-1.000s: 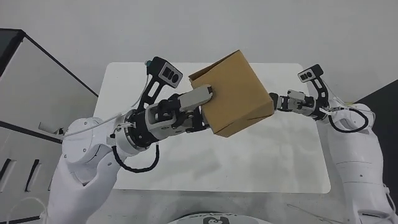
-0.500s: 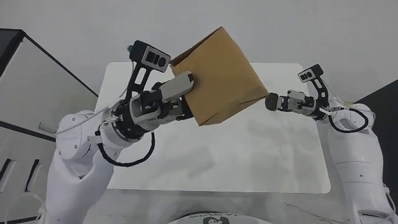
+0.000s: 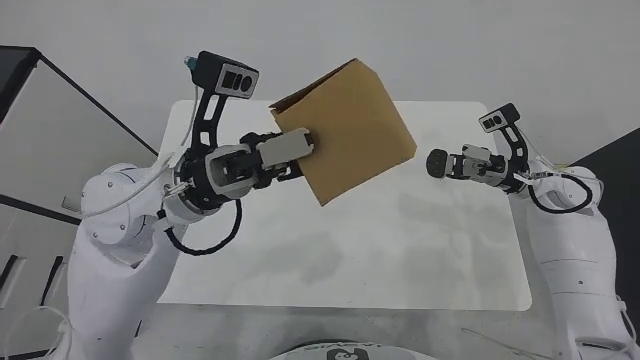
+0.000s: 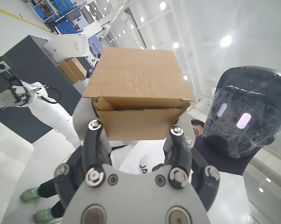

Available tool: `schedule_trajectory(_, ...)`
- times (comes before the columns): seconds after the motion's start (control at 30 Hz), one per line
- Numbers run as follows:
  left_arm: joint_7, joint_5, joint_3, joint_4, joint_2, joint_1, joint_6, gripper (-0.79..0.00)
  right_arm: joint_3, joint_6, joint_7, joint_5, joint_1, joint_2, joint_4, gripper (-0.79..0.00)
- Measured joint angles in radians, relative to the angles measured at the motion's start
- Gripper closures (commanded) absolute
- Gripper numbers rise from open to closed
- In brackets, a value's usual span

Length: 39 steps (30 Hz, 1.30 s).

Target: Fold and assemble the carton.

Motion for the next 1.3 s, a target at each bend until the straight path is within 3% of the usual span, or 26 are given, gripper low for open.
schedule_trajectory(0.17,-0.052,0.090,-0.011,0.000,0.005,-0.008,-0.034,0.000,0.000,0.000,0.000,0.000,0.000,0.000,0.000,-0.785)
schedule_trajectory(0.43,-0.051,0.078,-0.010,-0.002,0.005,-0.008,-0.034,0.000,0.000,0.000,0.000,0.000,0.000,0.000,0.000,-0.785)
schedule_trajectory(0.77,-0.245,0.384,0.012,0.027,0.019,-0.071,-0.265,0.000,0.000,0.000,0.000,0.000,0.000,0.000,0.000,-0.785)
schedule_trajectory(0.97,-0.236,0.512,0.009,0.031,0.022,-0.092,-0.406,0.000,0.000,0.000,0.000,0.000,0.000,0.000,0.000,-0.785)
schedule_trajectory(1.3,-0.211,0.536,0.009,0.013,0.021,-0.097,-0.442,0.000,0.000,0.000,0.000,0.000,0.000,0.000,0.000,-0.785)
